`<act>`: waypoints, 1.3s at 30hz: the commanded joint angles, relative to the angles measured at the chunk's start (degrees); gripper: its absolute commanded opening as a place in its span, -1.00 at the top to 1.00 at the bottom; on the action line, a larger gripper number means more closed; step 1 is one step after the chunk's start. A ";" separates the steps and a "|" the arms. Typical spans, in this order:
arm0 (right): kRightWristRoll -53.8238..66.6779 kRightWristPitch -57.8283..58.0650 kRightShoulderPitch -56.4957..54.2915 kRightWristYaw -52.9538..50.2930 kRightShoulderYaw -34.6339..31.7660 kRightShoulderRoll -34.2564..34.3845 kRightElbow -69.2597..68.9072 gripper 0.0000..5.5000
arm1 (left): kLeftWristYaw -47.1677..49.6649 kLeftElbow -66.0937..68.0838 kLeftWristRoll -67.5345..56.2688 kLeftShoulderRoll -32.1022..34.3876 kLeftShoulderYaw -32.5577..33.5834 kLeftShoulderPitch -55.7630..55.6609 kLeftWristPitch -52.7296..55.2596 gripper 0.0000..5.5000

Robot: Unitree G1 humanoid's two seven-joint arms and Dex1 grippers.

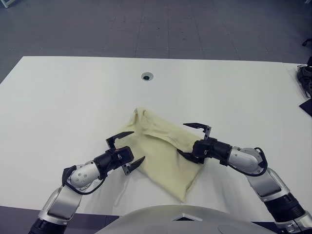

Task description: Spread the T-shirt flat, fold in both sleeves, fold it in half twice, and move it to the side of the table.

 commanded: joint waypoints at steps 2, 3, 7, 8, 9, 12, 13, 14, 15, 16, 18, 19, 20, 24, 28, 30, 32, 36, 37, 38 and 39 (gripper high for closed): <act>2.53 4.98 -3.97 -6.49 -5.62 5.38 2.23 -0.96 | 0.06 1.98 2.11 0.57 -1.33 0.70 0.38 -0.96; 2.34 5.98 -4.38 -7.65 -6.60 5.76 3.22 -0.96 | 0.18 1.96 2.10 0.63 -1.30 0.76 0.35 -0.96; 2.39 11.35 -5.15 -12.16 -10.37 7.71 5.42 -0.96 | 0.46 1.80 2.09 1.07 -0.96 1.36 0.20 -0.96; 1.43 12.09 -5.08 -12.82 -10.51 7.53 6.00 -0.96 | 0.54 1.77 2.13 1.16 -0.91 1.50 0.15 -0.96; 0.52 12.70 -4.92 -13.22 -10.40 7.26 6.48 -0.96 | 0.61 1.72 2.13 1.24 -0.86 1.63 0.11 -0.96; -1.37 13.36 -4.43 -14.14 -10.02 6.96 6.77 -0.96 | 0.75 1.64 2.11 1.44 -0.66 1.92 0.04 -0.96; -1.55 13.11 -4.27 -14.08 -9.90 6.98 6.48 -0.96 | 0.79 1.68 2.16 1.54 -0.56 1.97 0.01 -0.96; -0.19 11.85 -4.01 -12.91 -9.55 7.22 5.42 -0.96 | 0.84 1.77 2.23 1.63 -0.45 1.96 -0.05 -0.96; 2.06 10.58 -3.64 -11.27 -9.25 7.69 4.01 -0.96 | 0.90 1.84 2.27 1.69 -0.38 1.99 -0.12 -0.96; 4.25 9.39 -3.31 -9.75 -8.91 8.17 2.51 -0.96 | 0.96 1.90 2.29 1.72 -0.32 2.03 -0.18 -0.96; 6.88 8.16 -2.97 -7.71 -7.89 8.69 -0.25 -0.96 | 1.06 2.01 2.40 1.65 -0.46 2.02 -0.31 -0.96; 7.40 8.03 -3.04 -7.30 -7.44 8.93 -1.20 -0.96 | 1.07 2.05 2.44 1.63 -0.53 2.01 -0.37 -0.96; 7.62 7.83 -3.38 -7.06 -6.92 9.33 -1.90 -0.96 | 1.09 2.06 2.47 1.65 -0.54 2.00 -0.41 -0.96; 7.67 7.58 -4.79 -5.78 -3.40 11.21 -2.81 -0.96 | 1.21 1.92 2.50 1.57 -0.43 1.91 -0.40 -0.96; 3.62 6.32 -6.32 -5.35 2.61 13.25 0.80 -0.96 | 1.12 2.46 2.71 1.33 -1.00 1.06 -0.52 -0.96; 1.66 5.95 -7.97 -5.51 5.04 14.50 2.78 -0.96 | 1.17 2.40 2.79 1.31 -1.02 0.98 -0.53 -0.96; 0.30 5.62 -9.65 -5.72 7.09 16.02 4.59 -0.96 | 1.21 2.51 2.89 1.26 -1.08 0.69 -0.53 -0.96; -2.39 3.71 -12.01 -6.65 10.44 18.44 8.86 -0.96 | 0.93 2.99 3.00 1.25 -1.52 -0.27 -0.66 -0.96; -2.78 3.49 -12.41 -6.92 10.92 18.91 9.89 -0.96 | 0.88 3.09 3.01 1.30 -1.57 -0.40 -0.70 -0.96; -3.14 3.29 -12.76 -7.11 11.29 19.28 10.75 -0.96 | 0.82 3.24 3.02 1.34 -1.63 -0.62 -0.74 -0.96; -3.50 2.93 -13.05 -7.33 11.50 19.63 11.63 -0.96 | 0.78 3.33 3.02 1.37 -1.66 -0.74 -0.77 -0.96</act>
